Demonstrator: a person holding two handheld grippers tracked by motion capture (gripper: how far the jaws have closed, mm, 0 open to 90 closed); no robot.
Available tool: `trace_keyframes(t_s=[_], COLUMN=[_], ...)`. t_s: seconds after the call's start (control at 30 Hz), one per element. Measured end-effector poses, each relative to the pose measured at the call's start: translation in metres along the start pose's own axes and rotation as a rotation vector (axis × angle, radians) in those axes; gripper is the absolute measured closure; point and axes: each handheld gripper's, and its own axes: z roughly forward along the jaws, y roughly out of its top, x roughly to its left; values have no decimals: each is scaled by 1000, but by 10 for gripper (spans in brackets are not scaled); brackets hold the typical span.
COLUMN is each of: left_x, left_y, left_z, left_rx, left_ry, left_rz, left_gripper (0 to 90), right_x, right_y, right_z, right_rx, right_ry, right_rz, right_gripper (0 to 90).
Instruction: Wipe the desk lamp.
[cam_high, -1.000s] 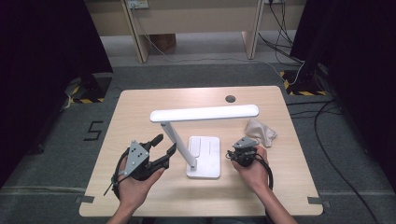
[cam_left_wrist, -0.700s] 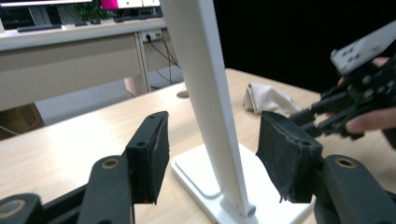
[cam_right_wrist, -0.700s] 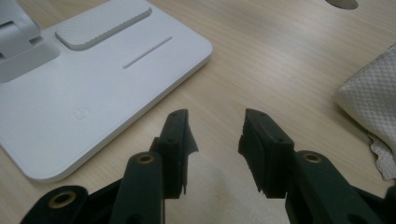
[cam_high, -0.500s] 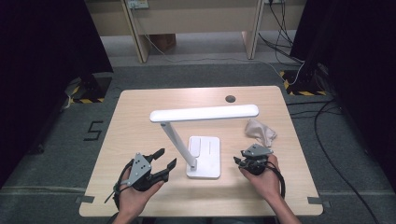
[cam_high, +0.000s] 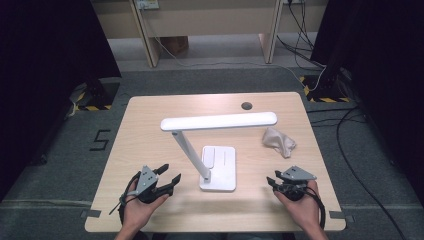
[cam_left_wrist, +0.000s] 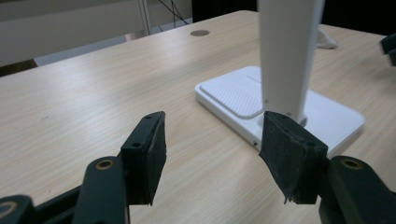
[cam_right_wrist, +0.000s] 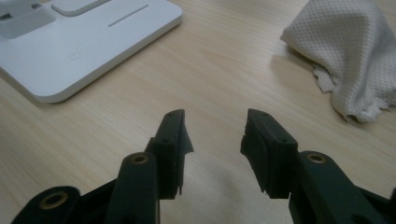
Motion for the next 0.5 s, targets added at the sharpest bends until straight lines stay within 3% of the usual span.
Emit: trace_keyframes(t_s=[0.23,0.5], left_x=[10,16], left_y=[-16,-19], left_z=[8,7], left_rx=[27,16], left_ry=[2,7], left_rz=[-4,-30], left_gripper=[394,394], right_x=[-6,-15], right_y=[-14,-23], right_z=[-13,-18], right_rx=[-36,-71], right_ry=[-17,-43], right_rz=[49,109], right_gripper=[581,580])
